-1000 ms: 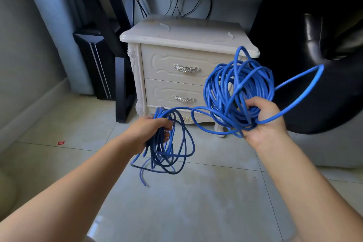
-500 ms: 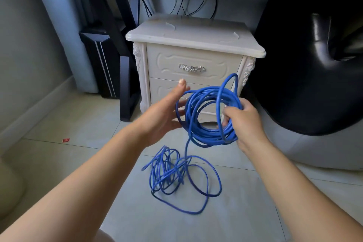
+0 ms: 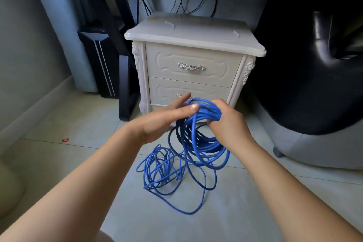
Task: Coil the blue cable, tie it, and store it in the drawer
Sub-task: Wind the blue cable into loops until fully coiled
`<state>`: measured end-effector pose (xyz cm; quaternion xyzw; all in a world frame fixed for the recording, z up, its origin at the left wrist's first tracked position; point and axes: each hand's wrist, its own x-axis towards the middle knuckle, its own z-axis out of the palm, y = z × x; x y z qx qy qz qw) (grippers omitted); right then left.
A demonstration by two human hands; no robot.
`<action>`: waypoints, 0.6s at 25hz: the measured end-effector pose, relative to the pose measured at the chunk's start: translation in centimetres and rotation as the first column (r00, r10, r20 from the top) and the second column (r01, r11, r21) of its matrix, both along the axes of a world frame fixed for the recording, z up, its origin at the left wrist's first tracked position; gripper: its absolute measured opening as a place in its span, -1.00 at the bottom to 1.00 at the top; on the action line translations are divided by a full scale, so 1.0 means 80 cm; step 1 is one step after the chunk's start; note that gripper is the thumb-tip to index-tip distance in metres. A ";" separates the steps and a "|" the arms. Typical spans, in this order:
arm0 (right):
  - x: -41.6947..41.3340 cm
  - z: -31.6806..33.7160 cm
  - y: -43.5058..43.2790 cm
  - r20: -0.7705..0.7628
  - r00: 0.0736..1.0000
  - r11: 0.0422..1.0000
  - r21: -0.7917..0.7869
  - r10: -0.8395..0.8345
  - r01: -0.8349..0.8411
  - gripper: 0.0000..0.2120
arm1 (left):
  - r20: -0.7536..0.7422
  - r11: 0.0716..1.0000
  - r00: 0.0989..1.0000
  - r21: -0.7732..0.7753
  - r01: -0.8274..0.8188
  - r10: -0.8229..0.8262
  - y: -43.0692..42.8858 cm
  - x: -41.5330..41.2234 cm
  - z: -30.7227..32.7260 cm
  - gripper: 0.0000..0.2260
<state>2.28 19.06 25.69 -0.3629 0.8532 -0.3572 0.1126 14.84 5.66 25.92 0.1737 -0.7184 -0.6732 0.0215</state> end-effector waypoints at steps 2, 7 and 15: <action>0.003 -0.002 -0.001 -0.106 0.993 0.996 0.081 0.048 -0.039 -0.68 | 0.004 0.992 1.000 -0.122 0.030 -0.030 0.004 -0.002 0.008 0.08; 0.005 0.006 0.003 -0.105 0.978 0.982 0.079 0.180 -0.172 -0.58 | 0.111 0.701 0.994 -0.708 0.086 -0.010 0.007 -0.003 -0.003 -0.01; -0.010 0.019 0.013 0.184 0.945 0.939 -0.266 0.270 -0.217 -0.60 | -0.314 0.767 0.918 -0.516 -0.381 0.244 0.033 -0.008 -0.003 -0.78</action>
